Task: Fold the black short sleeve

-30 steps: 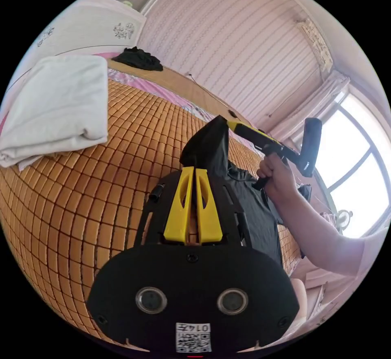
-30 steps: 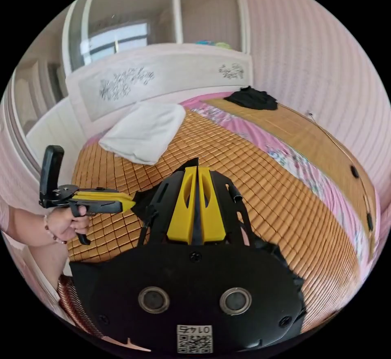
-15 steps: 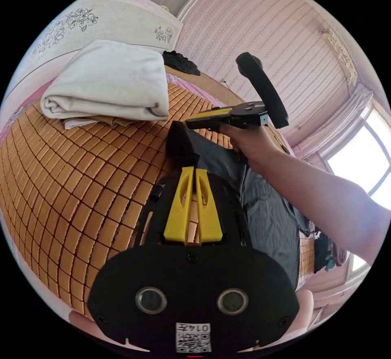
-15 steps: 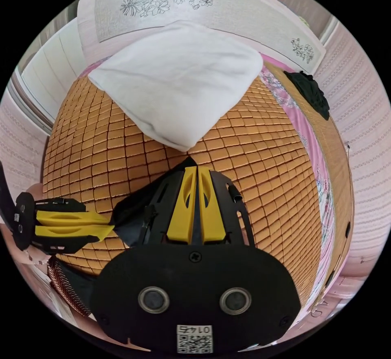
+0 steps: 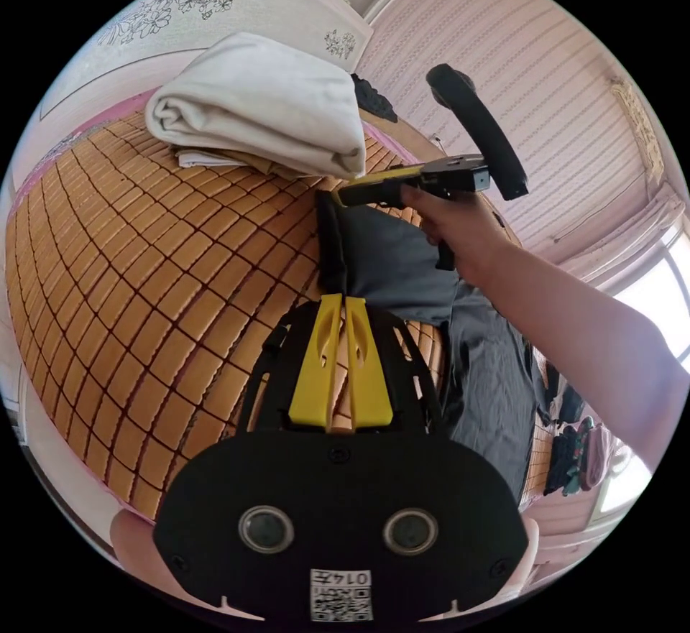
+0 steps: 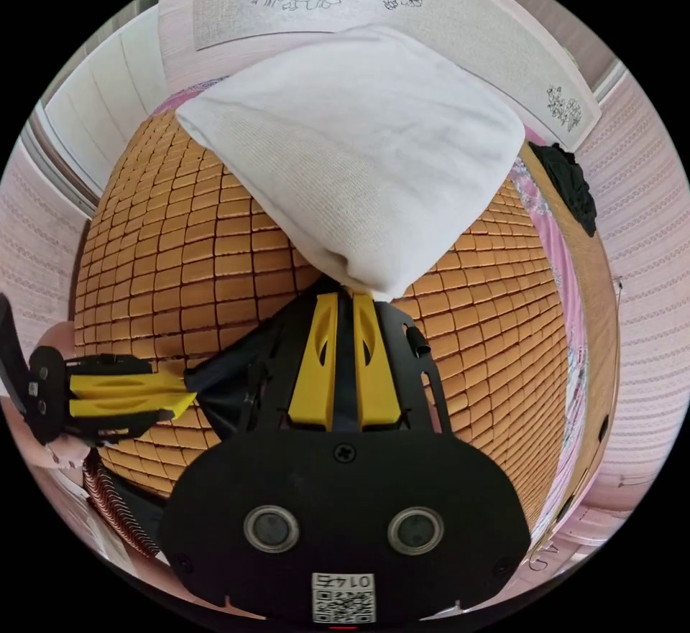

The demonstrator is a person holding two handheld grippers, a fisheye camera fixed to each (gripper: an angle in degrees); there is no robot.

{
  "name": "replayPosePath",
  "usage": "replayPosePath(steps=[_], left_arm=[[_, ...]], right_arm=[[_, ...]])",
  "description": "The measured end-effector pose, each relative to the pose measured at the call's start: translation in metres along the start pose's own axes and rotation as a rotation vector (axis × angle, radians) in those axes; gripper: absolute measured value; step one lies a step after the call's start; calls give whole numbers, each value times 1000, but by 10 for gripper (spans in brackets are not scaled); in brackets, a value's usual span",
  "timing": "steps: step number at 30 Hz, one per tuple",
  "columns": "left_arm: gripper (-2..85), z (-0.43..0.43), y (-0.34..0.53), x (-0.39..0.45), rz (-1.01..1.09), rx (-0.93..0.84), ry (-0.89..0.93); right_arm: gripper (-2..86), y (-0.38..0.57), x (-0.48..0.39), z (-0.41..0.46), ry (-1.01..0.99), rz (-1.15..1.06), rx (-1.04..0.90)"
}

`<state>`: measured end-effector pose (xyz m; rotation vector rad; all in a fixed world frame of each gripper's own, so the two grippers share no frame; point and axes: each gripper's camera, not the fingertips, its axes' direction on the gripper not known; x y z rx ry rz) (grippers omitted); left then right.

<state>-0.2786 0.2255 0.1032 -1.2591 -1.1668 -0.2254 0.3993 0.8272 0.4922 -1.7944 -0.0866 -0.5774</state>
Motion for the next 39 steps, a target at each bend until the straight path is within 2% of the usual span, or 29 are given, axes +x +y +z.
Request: replayPosePath(steps=[4,8,12,14,17,19,23,28,32,36,39], left_arm=[[-9,1,4,-13,-41,-23,26],[-7,-7,8,-25,-92,-38,71],[-1,-24,12,-34,-62,-59,88],[8,-32,14,-27,13,-98,143],[39,-35,29,5,262,-304,265],[50,-40,54,31,412,-430,244],[56,-48,91,57,532,-509,173],[60,-53,116,86,572,-536,185],[61,-50,129,108,648,-554,133],[63,-44,144,123,678,-609,102],[62,-51,153,133,709,-587,87]], right_arm=[[48,16,27,-45,-26,74,134],[49,83,57,-113,-115,199,337],[57,178,59,-153,-50,343,341],[59,251,41,-169,8,451,239],[60,340,6,-177,48,583,10],[63,386,-17,-183,83,659,-130],[73,471,-57,-196,64,851,-352],[76,514,-76,-190,-123,989,-386],[24,515,-78,-196,-63,1014,-375],[2,510,-80,-201,-54,982,-420],[-3,511,-84,-206,-34,969,-405]])
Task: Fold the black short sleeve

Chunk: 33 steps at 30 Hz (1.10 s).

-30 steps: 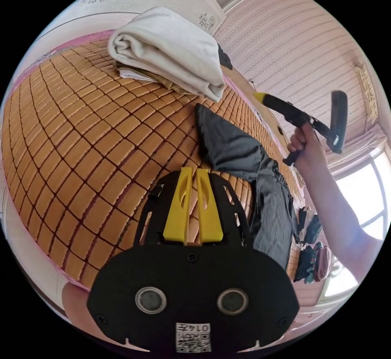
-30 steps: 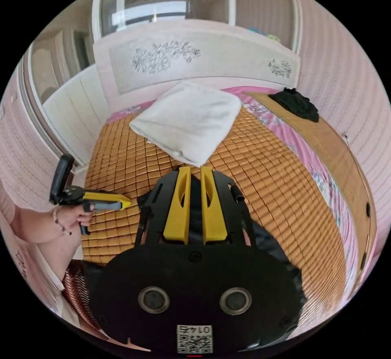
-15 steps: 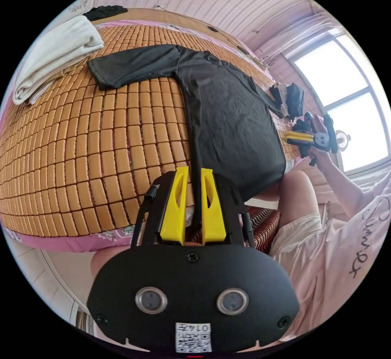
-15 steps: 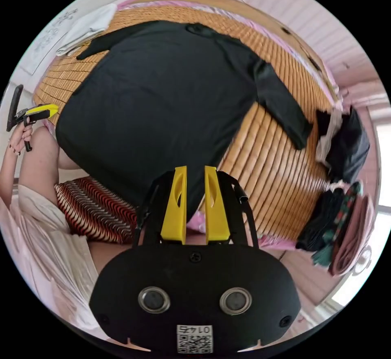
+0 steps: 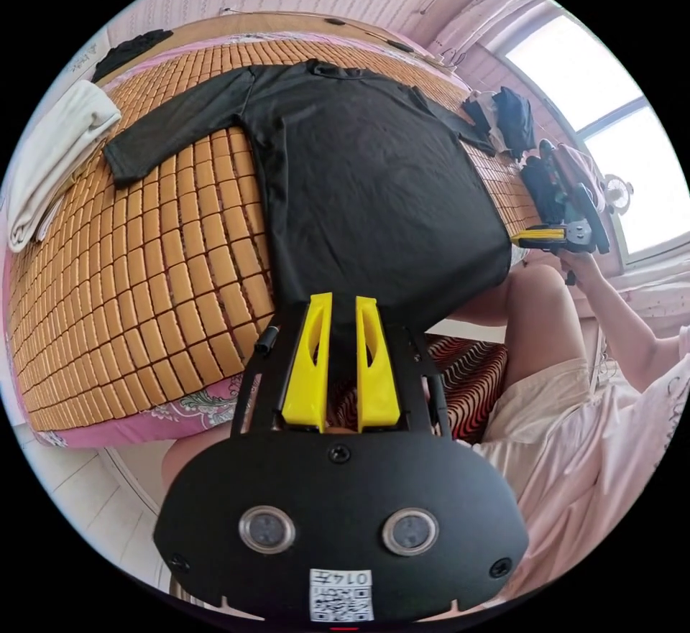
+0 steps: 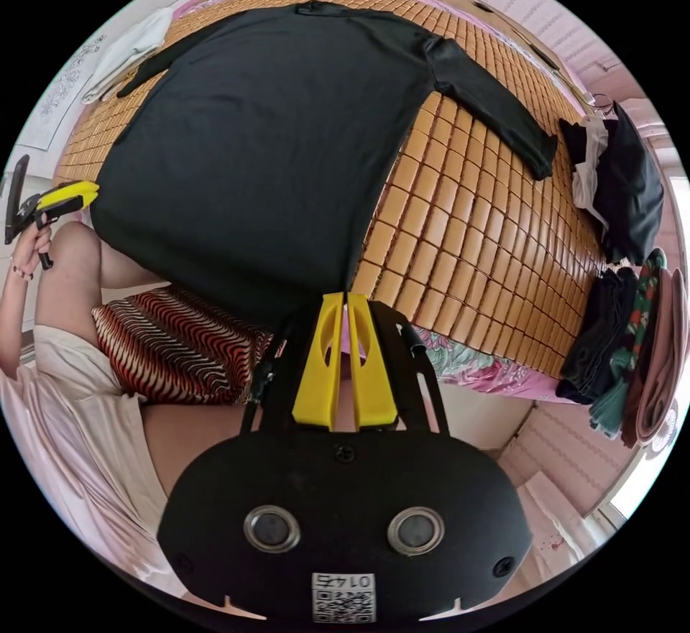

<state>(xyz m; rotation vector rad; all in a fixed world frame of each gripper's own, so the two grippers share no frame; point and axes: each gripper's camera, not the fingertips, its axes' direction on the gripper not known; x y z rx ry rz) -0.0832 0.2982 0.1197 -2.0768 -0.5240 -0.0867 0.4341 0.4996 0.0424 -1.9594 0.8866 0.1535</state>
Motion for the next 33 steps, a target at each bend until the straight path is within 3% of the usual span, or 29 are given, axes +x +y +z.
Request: replayPosePath(steps=[9,14,19,25,33], left_arm=[[53,16,12,16,-8,-62,-76],[52,16,19,15,-4,-44,-79],[54,10,23,20,-43,-53,-115],[44,-43,46,2,-136,188,-71],[41,-76,79,-54,-291,352,-93]], right_arm=[[5,32,-2,-16,-6,5,32],[12,55,8,-19,-138,60,86],[2,87,-1,-30,-46,45,143],[-8,100,-39,-52,256,-86,295],[-10,-5,-110,-77,90,-311,444]])
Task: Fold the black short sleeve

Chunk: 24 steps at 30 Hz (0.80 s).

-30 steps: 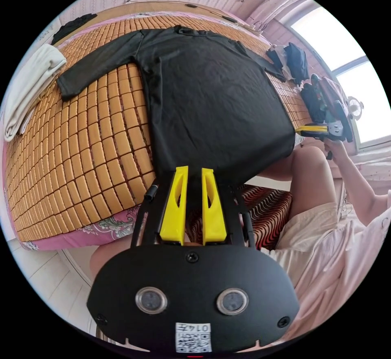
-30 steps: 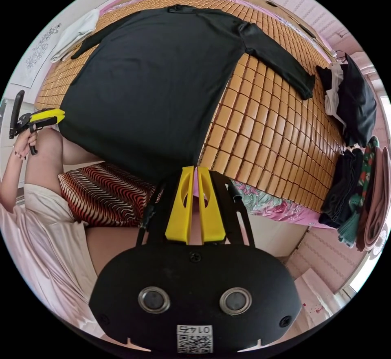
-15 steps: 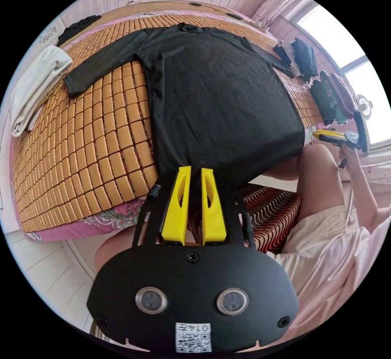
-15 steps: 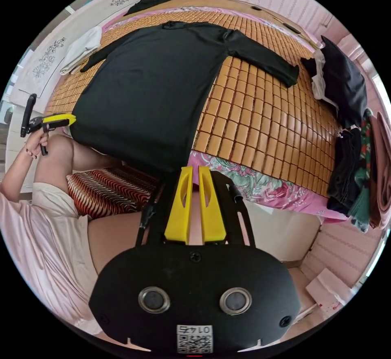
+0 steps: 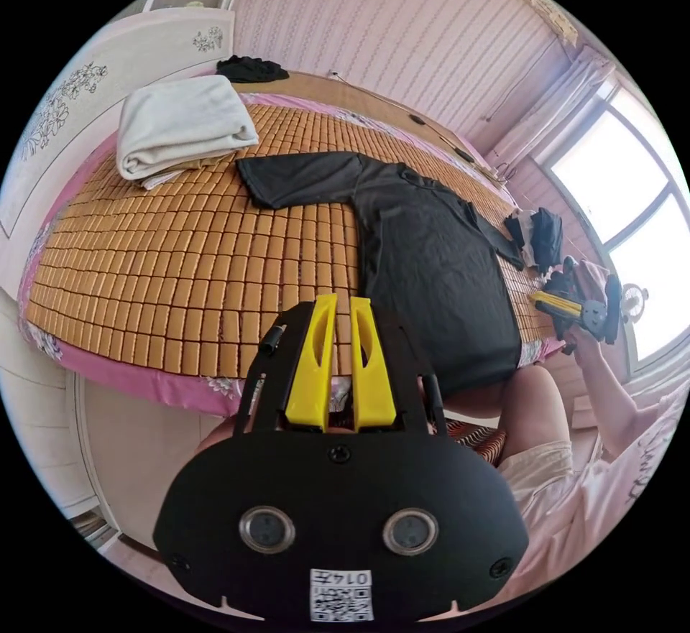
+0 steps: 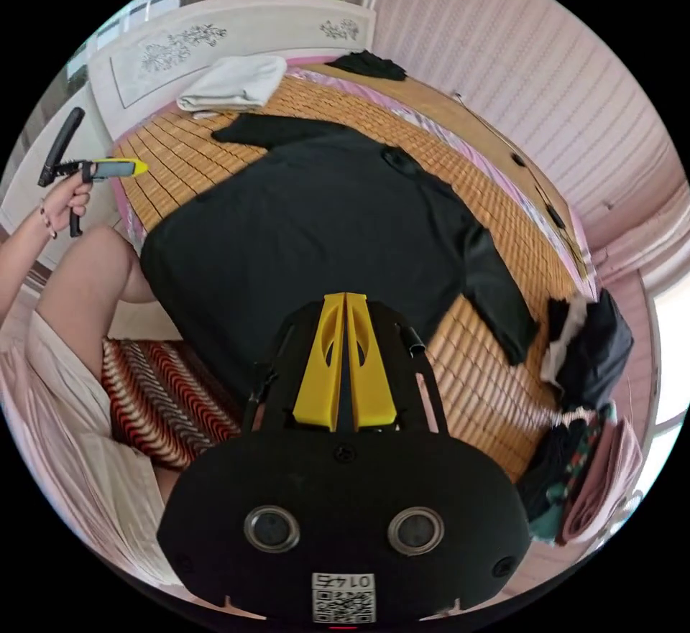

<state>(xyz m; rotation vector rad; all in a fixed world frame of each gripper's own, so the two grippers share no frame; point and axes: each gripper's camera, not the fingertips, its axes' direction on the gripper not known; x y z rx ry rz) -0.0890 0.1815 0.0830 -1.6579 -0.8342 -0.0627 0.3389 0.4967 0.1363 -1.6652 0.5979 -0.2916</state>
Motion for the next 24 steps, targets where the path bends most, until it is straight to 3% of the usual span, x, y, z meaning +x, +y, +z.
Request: replayPosePath(steps=[12,17,24], left_arm=[[58,27,-44,-83,-123,122,-17],[75,57,-77,-105,-203,169,-44],[46,86,-97,-129,-268,137,-94]], right_arm=[[-5,-243,-91,57,-198,-313,57],[55,-348,-152,111,-303,-384,23],[80,-411,-206,176,-220,-401,-82]])
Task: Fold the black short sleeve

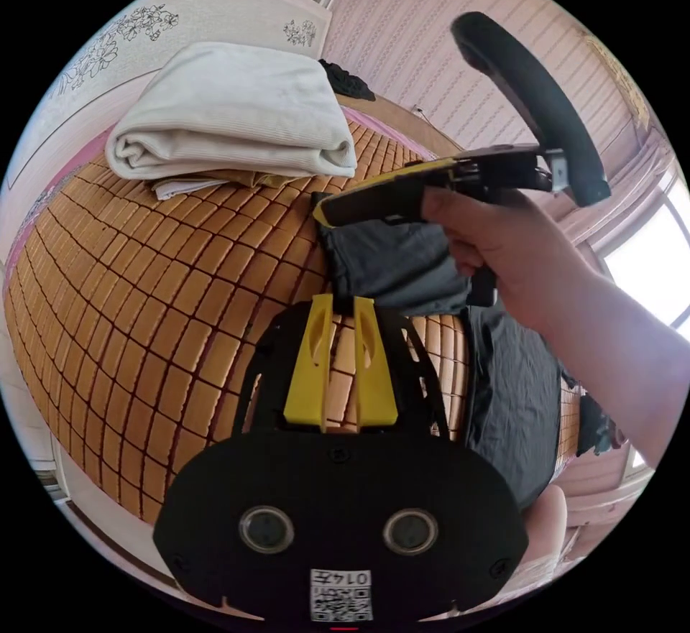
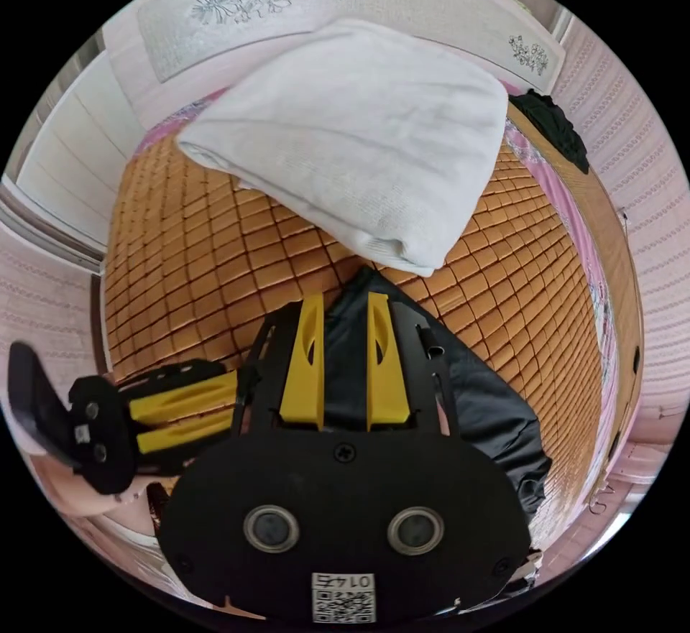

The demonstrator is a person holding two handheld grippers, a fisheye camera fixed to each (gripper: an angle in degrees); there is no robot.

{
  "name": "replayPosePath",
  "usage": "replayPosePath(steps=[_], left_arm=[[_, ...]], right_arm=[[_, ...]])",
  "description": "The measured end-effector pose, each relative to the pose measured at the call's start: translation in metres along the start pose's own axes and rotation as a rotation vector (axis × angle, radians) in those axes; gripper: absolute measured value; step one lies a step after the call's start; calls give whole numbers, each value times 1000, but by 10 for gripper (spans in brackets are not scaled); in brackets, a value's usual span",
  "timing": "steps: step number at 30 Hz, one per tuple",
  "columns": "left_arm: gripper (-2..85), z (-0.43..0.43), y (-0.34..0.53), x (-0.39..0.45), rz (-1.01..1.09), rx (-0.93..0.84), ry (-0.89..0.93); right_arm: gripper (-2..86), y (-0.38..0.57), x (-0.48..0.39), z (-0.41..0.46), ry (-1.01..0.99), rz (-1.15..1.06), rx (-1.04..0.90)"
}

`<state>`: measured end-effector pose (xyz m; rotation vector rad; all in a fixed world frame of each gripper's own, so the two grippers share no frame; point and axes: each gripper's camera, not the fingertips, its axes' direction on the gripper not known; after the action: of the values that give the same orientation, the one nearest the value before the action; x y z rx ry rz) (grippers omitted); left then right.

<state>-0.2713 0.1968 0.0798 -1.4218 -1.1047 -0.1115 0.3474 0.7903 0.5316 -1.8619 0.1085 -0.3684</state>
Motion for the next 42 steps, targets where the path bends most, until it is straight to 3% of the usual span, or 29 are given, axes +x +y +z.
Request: replayPosePath(steps=[4,9,14,16,19,23,27,33,39,42], left_arm=[[11,3,-3,-1,24,-11,3],[-6,-1,-8,11,69,19,4],[-4,-32,-15,75,271,208,129],[4,-49,-11,122,425,269,294],[44,-52,10,174,578,238,531],[59,-16,36,203,639,45,538],[53,14,45,197,626,-83,436],[48,46,15,197,607,-120,232],[70,88,-13,237,727,-161,134],[39,111,-19,253,759,-188,88]], right_arm=[[6,4,28,5,-53,99,-2],[-5,62,92,-60,-151,238,234],[4,225,156,-186,-94,410,534],[11,294,165,-210,-49,510,565],[37,389,173,-193,-27,677,451],[90,455,186,-134,-37,818,150],[87,444,194,-142,-5,771,262],[93,316,241,-119,-53,543,311],[87,213,298,-66,-52,510,179],[26,191,315,-44,-191,508,75]])
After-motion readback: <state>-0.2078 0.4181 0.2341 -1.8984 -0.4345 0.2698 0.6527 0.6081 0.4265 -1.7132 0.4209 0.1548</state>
